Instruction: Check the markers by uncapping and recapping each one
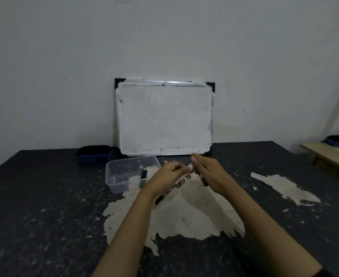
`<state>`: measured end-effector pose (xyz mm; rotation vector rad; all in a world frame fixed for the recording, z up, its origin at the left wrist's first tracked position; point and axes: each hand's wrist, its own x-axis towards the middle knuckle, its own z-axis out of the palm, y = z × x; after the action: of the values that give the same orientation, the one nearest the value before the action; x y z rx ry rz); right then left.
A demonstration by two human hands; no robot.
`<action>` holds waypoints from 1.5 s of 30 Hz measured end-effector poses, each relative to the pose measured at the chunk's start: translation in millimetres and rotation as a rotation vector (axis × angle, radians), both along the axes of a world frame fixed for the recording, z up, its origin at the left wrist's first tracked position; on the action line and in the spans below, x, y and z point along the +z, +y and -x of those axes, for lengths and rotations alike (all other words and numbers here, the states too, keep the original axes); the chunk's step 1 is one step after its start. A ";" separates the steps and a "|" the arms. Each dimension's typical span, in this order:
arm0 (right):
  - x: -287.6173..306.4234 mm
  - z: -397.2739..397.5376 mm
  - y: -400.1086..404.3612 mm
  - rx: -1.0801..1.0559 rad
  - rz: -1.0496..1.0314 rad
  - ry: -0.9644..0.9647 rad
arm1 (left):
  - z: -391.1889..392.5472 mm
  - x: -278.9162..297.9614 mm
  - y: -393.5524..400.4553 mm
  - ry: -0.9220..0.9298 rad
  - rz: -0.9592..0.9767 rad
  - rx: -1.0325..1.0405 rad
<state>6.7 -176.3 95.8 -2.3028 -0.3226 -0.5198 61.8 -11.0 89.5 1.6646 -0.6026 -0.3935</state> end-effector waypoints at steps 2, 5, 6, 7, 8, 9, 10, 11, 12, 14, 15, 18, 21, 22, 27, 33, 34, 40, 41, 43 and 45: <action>-1.0 2.4 -3.7 -0.066 -0.247 -0.020 | -1.7 0.5 -5.3 0.108 0.139 0.036; -7.9 5.7 -8.6 -0.166 -0.413 0.033 | -3.0 -0.5 -11.6 0.353 0.448 0.117; -12.5 7.3 -8.3 -0.147 -0.368 0.105 | -4.4 -2.6 -12.8 0.364 0.454 0.156; -18.4 8.0 -6.4 -0.110 -0.318 0.179 | -4.2 -4.8 -13.3 0.369 0.450 0.184; -24.0 8.4 -4.3 -0.081 -0.288 0.230 | -4.1 -7.4 -14.9 0.381 0.450 0.202; -28.2 8.7 -2.8 -0.069 -0.285 0.249 | -2.4 -8.1 -17.5 0.410 0.464 0.210; -31.4 8.3 -1.8 -0.069 -0.289 0.240 | -1.1 -9.1 -20.5 0.441 0.486 0.217; -33.7 7.7 -1.7 -0.072 -0.292 0.220 | 0.7 -9.8 -23.1 0.463 0.502 0.231; -34.4 7.3 -1.9 -0.072 -0.297 0.208 | 1.8 -11.0 -25.3 0.466 0.507 0.258; -34.4 7.6 -2.7 -0.061 -0.327 0.226 | 2.6 -14.4 -28.4 0.467 0.518 0.318; -34.5 7.9 -3.2 -0.059 -0.341 0.244 | 2.0 -16.6 -29.1 0.469 0.524 0.347; -35.8 9.4 -3.9 -0.058 -0.401 0.289 | 0.9 -23.6 -31.3 0.445 0.495 0.402; -36.2 10.1 -7.6 -0.082 -0.475 0.322 | 1.6 -30.0 -35.6 0.411 0.467 0.378; -35.9 10.1 -9.9 -0.102 -0.496 0.327 | 1.9 -32.0 -37.2 0.386 0.450 0.355; -34.7 3.9 -33.9 -0.312 -0.557 0.293 | 4.0 -47.2 -44.4 0.044 0.134 0.352; -43.6 -13.3 -66.0 -0.602 -0.329 0.239 | 4.3 -65.7 -58.7 -0.607 -0.339 0.400; -44.6 -16.4 -68.3 -0.614 -0.302 0.233 | 4.2 -65.9 -61.9 -0.623 -0.411 0.395; -45.6 -41.0 -66.0 -0.635 -0.211 0.260 | -1.3 -81.1 -68.4 -0.551 -0.878 0.317; -45.8 -44.3 -65.0 -0.644 -0.196 0.275 | -1.9 -82.9 -68.4 -0.544 -0.908 0.307; -46.3 -49.0 -64.3 -0.652 -0.173 0.302 | -2.1 -83.9 -68.3 -0.547 -0.923 0.303; -47.4 -50.9 -64.1 -0.653 -0.150 0.320 | -2.7 -85.1 -69.1 -0.559 -0.918 0.311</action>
<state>57.6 -240.4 48.4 -2.2653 0.6214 -0.4521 64.5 -80.1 4.4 2.7516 -0.5823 0.0675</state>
